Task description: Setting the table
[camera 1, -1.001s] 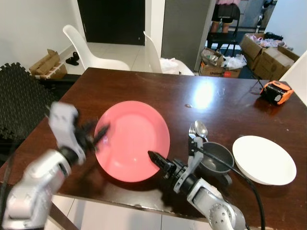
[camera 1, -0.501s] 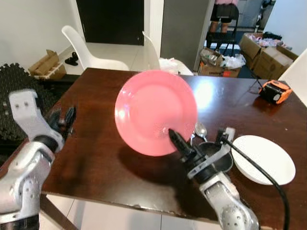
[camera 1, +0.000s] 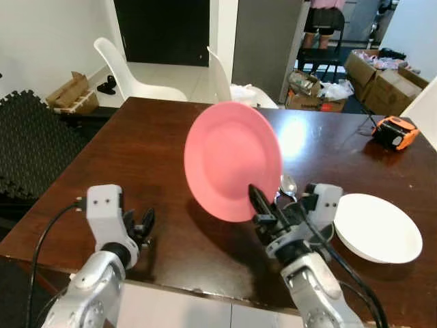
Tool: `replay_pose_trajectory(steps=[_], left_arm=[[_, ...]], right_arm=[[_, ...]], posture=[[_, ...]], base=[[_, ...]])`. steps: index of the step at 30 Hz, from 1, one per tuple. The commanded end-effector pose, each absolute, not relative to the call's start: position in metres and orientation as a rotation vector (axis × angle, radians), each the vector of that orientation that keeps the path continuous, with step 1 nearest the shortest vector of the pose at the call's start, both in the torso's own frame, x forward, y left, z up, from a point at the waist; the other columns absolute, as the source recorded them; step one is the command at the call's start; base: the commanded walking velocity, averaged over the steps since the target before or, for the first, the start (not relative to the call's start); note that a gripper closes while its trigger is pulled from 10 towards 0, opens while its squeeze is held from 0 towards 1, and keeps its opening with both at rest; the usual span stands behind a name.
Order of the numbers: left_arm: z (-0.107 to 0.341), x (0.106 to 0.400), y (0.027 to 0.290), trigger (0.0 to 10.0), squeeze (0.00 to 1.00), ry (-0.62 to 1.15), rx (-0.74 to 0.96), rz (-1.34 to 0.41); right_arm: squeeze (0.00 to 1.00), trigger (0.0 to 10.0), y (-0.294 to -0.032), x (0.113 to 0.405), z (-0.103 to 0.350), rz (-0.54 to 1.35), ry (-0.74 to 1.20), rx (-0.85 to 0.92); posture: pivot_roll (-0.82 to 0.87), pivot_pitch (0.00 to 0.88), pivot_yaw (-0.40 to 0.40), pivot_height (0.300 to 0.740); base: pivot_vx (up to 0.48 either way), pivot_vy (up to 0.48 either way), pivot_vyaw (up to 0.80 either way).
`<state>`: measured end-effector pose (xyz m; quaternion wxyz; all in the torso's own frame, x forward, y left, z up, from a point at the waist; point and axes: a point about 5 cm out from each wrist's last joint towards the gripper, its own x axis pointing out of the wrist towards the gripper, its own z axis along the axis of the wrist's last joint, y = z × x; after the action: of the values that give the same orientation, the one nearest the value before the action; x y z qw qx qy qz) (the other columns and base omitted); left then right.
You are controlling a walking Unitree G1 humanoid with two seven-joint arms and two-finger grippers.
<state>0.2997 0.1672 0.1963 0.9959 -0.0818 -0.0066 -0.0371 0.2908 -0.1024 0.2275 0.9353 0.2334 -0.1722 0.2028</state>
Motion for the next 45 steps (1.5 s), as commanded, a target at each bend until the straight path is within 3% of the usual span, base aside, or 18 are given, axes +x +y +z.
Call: replay_pose_trajectory(steps=[1,14,21,28,30,45], left_arm=[[0.188,0.296,0.165,10.0,0.0,0.003,-0.131,-0.065],[0.184,0.3,0.163,10.0,0.0,0.008,-0.09,-0.048],[0.184,0.302,0.158,10.0,0.0,-0.003,-0.078,-0.058],[0.185,0.304,0.158,10.0,0.0,-0.018,-0.067,-0.055],[0.185,0.305,0.155,10.0,0.0,-0.024,-0.057,-0.06],[0.181,0.307,0.152,10.0,0.0,-0.023,-0.042,-0.072]], right_arm=[[0.0,10.0,-0.104,0.288,0.233,0.382,-0.389,0.502],[0.0,10.0,-0.106,0.296,0.236,0.319,-0.361,0.49],[0.0,10.0,-0.105,0.298,0.241,0.31,-0.408,0.379],[0.0,10.0,-0.109,0.302,0.24,0.271,-0.415,0.375],[0.07,10.0,-0.111,0.303,0.24,0.255,-0.423,0.363],[0.07,10.0,-0.108,0.305,0.236,0.272,-0.42,0.378]], posture=[[0.01,0.181,0.075,0.74],[0.02,0.163,0.08,0.74],[0.02,0.154,0.084,0.74],[0.02,0.153,0.082,0.74],[0.02,0.152,0.081,0.74],[0.02,0.14,0.08,0.74]], base=[[0.0,0.0,0.0],[0.0,0.0,0.0],[0.0,0.0,0.0],[0.0,0.0,0.69],[0.0,0.0,0.75],[0.0,0.0,0.75]])
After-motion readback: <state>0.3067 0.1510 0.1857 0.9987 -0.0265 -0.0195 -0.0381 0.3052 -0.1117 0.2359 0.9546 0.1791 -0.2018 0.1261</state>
